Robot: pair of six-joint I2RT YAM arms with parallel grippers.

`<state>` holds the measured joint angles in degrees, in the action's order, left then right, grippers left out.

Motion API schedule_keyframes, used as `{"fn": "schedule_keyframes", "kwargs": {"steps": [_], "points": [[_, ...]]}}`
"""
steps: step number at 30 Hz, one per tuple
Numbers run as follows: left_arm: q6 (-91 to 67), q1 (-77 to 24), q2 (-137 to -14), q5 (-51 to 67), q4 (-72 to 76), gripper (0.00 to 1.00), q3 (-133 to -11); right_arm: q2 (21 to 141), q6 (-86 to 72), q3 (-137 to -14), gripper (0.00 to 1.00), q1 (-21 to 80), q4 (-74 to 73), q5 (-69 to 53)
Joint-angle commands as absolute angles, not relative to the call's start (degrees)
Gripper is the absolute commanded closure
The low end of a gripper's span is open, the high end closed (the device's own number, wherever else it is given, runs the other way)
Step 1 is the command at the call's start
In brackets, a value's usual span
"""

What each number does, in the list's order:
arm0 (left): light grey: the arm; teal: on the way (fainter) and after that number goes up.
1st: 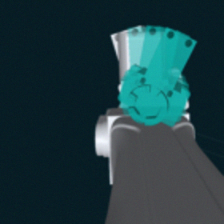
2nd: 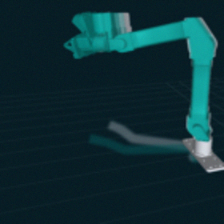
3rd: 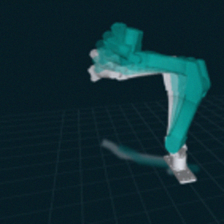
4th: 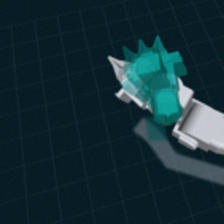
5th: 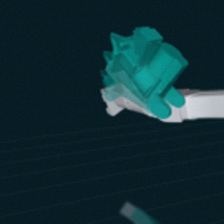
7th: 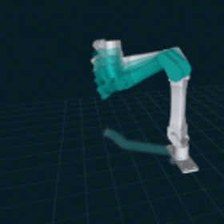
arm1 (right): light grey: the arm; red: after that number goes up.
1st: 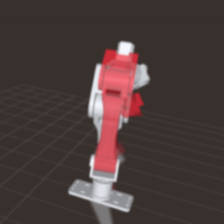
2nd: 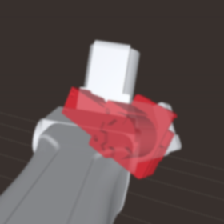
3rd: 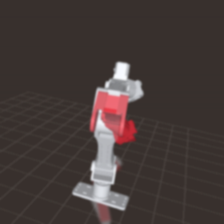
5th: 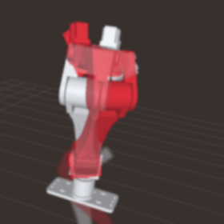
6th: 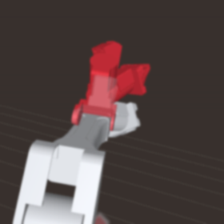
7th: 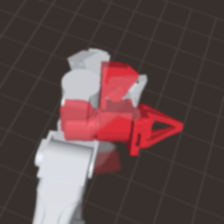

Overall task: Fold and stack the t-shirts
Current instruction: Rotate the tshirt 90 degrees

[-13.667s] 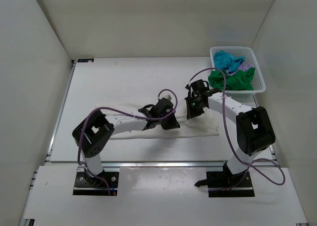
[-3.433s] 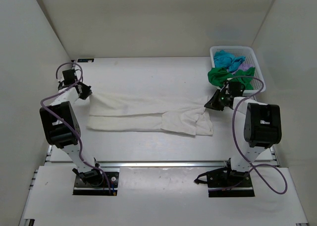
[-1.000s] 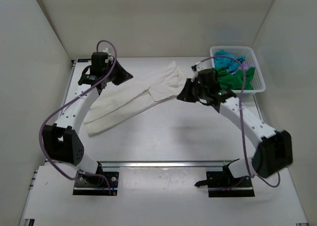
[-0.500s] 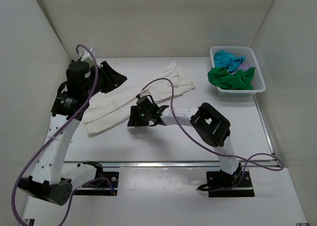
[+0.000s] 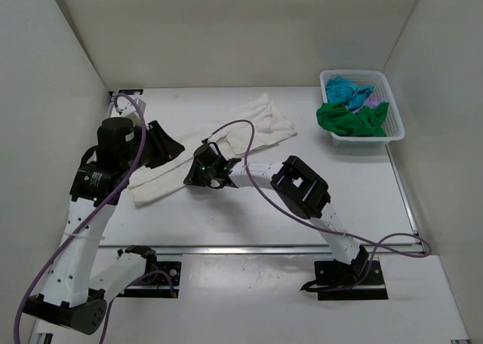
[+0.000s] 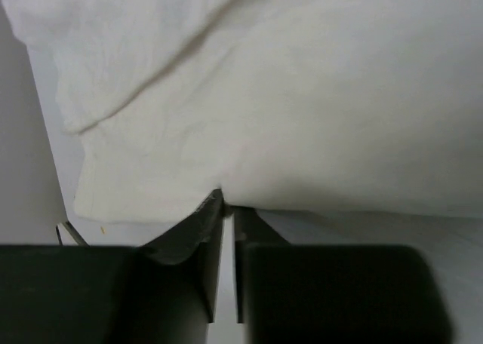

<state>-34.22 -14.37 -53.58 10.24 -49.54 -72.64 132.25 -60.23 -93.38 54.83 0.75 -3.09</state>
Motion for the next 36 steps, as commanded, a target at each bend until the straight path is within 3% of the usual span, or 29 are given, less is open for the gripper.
{"fn": "schedule_keyframes", "kwargs": {"steps": [1,2,10,16,23,26,28,31,36], "points": [[-33.0,-15.7,-54.3,9.7,-49.8,0.54,-72.4,132.8,-62.8,-91.7,0.96,53.1,-2.2,-1.7],[-32.6,-16.2,-54.8,9.2,-49.0,0.54,-72.2,131.2,-62.4,-88.9,1.0,52.7,-2.1,-2.1],[-33.4,-17.1,-61.8,11.0,-41.9,0.51,-68.3,105.6,-55.8,-51.9,1.0,44.3,10.0,-10.2],[-32.2,-17.8,-71.2,11.1,-31.9,0.44,-64.3,92.4,-47.0,-37.7,1.0,36.5,6.6,-20.8],[-27.8,-20.6,-90.4,9.1,-24.8,0.33,-71.1,85.3,-39.4,-35.2,0.99,33.0,-4.8,-21.8],[-26.3,-20.5,-100.3,9.4,-22.8,0.31,-77.3,81.8,-37.7,-34.6,0.92,32.3,-8.1,-20.9],[-24.3,-21.0,-106.9,9.6,-21.4,0.28,-83.0,81.0,-36.7,-35.1,0.77,31.9,-9.8,-21.5],[-21.9,-21.1,-116.0,11.3,-20.8,0.26,-92.5,80.2,-34.9,-37.9,0.72,32.1,-14.0,-21.5],[-20.0,-20.8,-130.0,11.8,-23.7,0.24,-108.9,79.5,-34.6,-41.9,0.73,32.8,-18.0,-23.3]]}}
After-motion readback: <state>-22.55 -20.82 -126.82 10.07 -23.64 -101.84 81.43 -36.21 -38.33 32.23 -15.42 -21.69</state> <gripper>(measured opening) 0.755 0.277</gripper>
